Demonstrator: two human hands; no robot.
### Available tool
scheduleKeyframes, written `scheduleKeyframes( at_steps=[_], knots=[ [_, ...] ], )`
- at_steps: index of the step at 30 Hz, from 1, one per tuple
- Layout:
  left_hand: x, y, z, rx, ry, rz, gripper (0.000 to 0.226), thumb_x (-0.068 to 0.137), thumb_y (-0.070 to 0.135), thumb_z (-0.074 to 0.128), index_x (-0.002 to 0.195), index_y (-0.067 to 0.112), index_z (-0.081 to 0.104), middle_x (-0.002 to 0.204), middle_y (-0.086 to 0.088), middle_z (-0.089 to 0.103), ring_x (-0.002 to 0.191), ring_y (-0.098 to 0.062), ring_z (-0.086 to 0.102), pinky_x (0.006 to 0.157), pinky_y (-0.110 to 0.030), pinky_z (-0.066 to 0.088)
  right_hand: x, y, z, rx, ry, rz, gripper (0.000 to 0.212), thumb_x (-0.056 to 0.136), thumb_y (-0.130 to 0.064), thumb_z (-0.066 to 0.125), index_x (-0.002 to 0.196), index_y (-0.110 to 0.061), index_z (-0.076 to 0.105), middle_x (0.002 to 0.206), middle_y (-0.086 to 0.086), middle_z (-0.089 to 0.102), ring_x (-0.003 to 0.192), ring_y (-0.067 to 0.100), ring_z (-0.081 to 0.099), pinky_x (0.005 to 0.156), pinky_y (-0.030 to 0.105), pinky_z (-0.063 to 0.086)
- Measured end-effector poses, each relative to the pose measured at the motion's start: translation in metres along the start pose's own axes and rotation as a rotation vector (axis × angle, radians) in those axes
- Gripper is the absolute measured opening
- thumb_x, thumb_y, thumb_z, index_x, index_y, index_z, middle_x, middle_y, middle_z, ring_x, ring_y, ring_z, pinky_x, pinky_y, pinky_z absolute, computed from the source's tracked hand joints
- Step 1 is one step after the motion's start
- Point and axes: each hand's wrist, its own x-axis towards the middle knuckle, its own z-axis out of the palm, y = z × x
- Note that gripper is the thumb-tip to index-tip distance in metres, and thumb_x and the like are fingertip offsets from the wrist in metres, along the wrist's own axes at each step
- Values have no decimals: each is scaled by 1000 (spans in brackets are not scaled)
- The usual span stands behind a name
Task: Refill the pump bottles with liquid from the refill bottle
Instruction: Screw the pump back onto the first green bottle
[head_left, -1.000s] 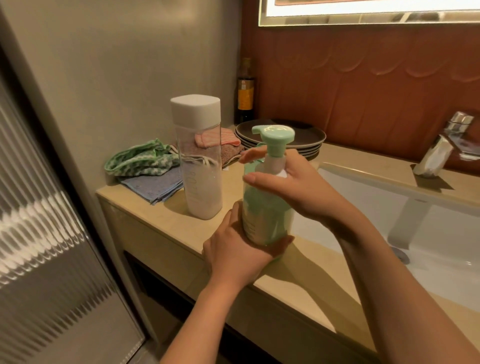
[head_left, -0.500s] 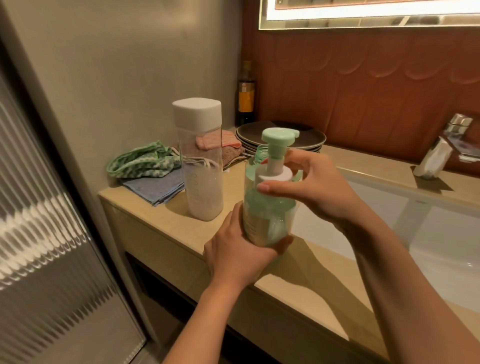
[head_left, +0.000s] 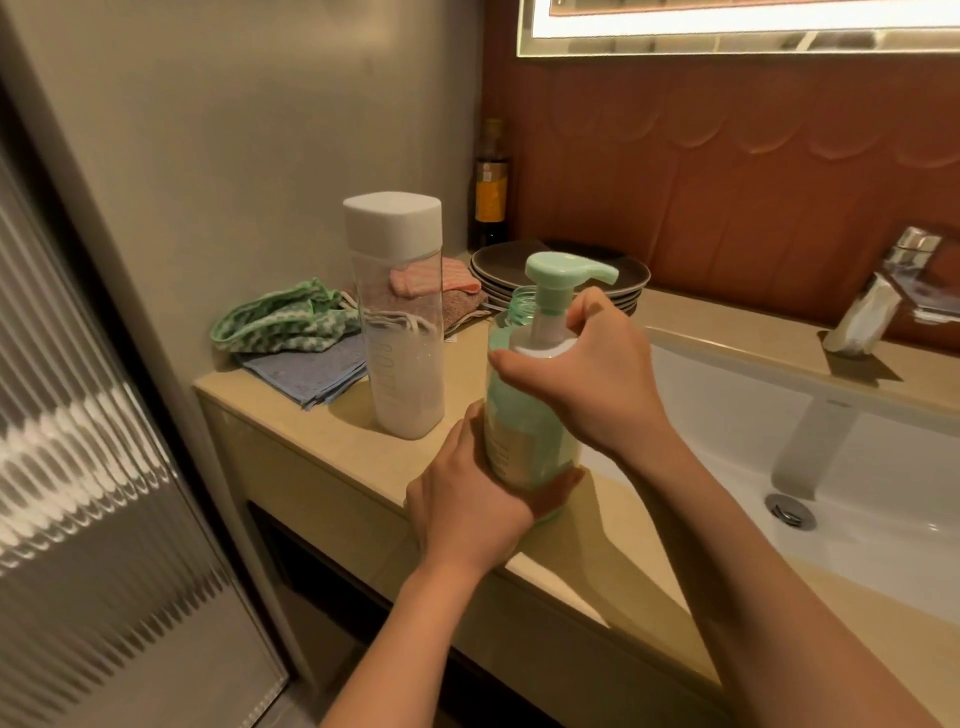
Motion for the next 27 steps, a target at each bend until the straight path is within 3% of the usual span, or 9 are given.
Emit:
scheduleKeyframes(
  at_steps=[7, 11, 15, 18, 21, 22, 24, 27],
  knots=[
    [-2, 4, -3, -54, 17, 15, 79, 47, 79, 62, 113, 38, 44, 110, 13, 61, 105, -20, 57, 79, -31, 40, 0, 1, 3, -53, 68, 8, 49, 60, -48, 75, 91, -21, 49, 93, -2, 59, 95, 20, 56, 82, 43, 51],
    [-2, 1, -3, -39, -1, 27, 94, 36, 88, 48, 114, 36, 42, 111, 12, 60, 103, -20, 57, 80, -35, 45, -2, -3, -2, -46, 46, 5, 48, 59, -49, 77, 89, -22, 50, 89, -6, 58, 91, 16, 56, 78, 41, 53],
    [2, -7, -2, -82, -68, 60, 109, 33, 90, 56, 126, 40, 30, 117, 11, 58, 105, -19, 57, 83, -41, 50, -8, -6, -14, -51, 36, -9, 46, 62, -47, 81, 83, -23, 47, 79, -12, 51, 82, 9, 54, 70, 31, 53],
    [7, -8, -3, -265, -8, 141, 106, 42, 90, 54, 132, 39, 32, 120, 11, 53, 104, -10, 55, 83, -35, 49, -8, -2, -30, -29, 67, -21, 46, 62, -46, 82, 70, -26, 42, 71, -12, 48, 70, 5, 49, 55, 14, 40],
    [18, -5, -5, -378, 48, 186, 91, 57, 94, 34, 128, 37, 37, 124, 9, 48, 110, -6, 50, 86, -29, 45, 1, 2, -49, -27, 96, -19, 43, 61, -45, 83, 72, -24, 47, 71, -12, 51, 65, 1, 47, 49, 11, 35],
    [23, -1, -6, -389, 57, 176, 85, 62, 91, 35, 128, 37, 38, 125, 9, 47, 113, -7, 48, 90, -30, 44, 6, 4, -55, -32, 105, -18, 43, 60, -46, 83, 76, -22, 52, 74, -11, 55, 67, 2, 50, 50, 11, 35],
    [33, 5, -6, -358, 56, 148, 75, 71, 70, 57, 133, 32, 37, 131, 9, 43, 121, -9, 43, 98, -35, 41, 16, 9, -64, -52, 129, -18, 46, 59, -47, 83, 83, -18, 58, 81, -6, 62, 73, 7, 56, 59, 19, 43],
    [50, 13, 0, -253, 34, 134, 95, 66, 34, 81, 142, 28, 25, 143, 6, 33, 131, -14, 32, 108, -39, 34, 32, 16, -72, -90, 163, 1, 47, 58, -49, 84, 85, -18, 60, 84, -5, 64, 77, 9, 59, 64, 24, 46]
  ],
)
